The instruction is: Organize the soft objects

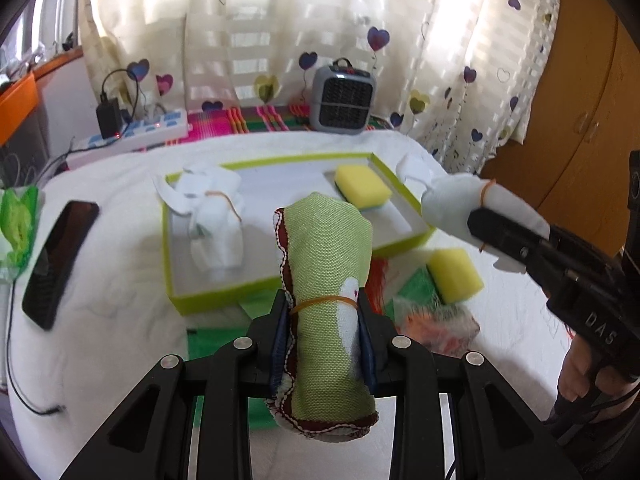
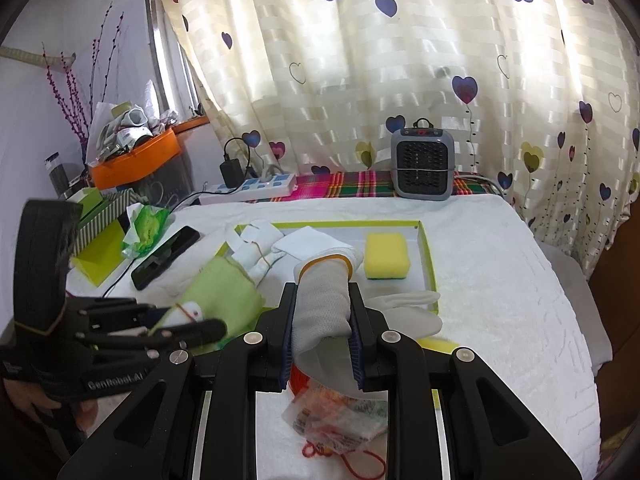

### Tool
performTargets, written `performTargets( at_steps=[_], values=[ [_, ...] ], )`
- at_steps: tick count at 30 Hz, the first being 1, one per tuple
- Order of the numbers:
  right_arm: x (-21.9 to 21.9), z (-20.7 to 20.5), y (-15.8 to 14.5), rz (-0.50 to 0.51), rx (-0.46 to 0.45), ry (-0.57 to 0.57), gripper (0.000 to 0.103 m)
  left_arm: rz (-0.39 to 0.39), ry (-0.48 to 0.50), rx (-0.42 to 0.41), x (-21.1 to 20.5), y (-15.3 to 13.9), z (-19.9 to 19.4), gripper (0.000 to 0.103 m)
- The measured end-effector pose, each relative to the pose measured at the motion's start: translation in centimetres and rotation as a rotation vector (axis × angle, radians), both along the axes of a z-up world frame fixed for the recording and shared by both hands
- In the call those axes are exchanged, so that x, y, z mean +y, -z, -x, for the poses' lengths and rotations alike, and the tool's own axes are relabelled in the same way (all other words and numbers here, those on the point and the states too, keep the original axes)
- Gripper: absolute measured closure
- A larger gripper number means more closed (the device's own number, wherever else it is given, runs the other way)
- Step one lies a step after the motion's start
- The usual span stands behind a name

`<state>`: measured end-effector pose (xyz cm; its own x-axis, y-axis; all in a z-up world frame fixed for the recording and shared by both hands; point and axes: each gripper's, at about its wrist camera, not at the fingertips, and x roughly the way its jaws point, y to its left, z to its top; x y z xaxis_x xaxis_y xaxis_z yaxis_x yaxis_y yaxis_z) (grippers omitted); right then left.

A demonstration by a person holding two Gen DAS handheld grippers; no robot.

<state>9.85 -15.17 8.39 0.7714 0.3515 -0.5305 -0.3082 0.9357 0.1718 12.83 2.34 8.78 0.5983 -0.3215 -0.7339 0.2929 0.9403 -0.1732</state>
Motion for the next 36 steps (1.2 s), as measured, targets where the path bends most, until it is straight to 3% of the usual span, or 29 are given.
performTargets(
  at_steps=[15, 23, 36],
  values=[
    [0.5, -5.3, -1.0, 0.002, 0.018, 0.025, 0.079, 0.013, -0.045, -0.02, 1.8, -1.7, -6.3, 0.074],
    [1.4, -8.9, 0.2, -0.002, 0.078, 0.037, 0.079, 0.057, -0.064, 0.049, 2.0, -0.4, -11.1, 0.074],
    [3.0, -14.3, 3.6, -0.038, 0.208, 0.073, 0.079, 0.04, -0.088, 0.159, 1.7, 3.9, -16.0, 0.074]
  ],
)
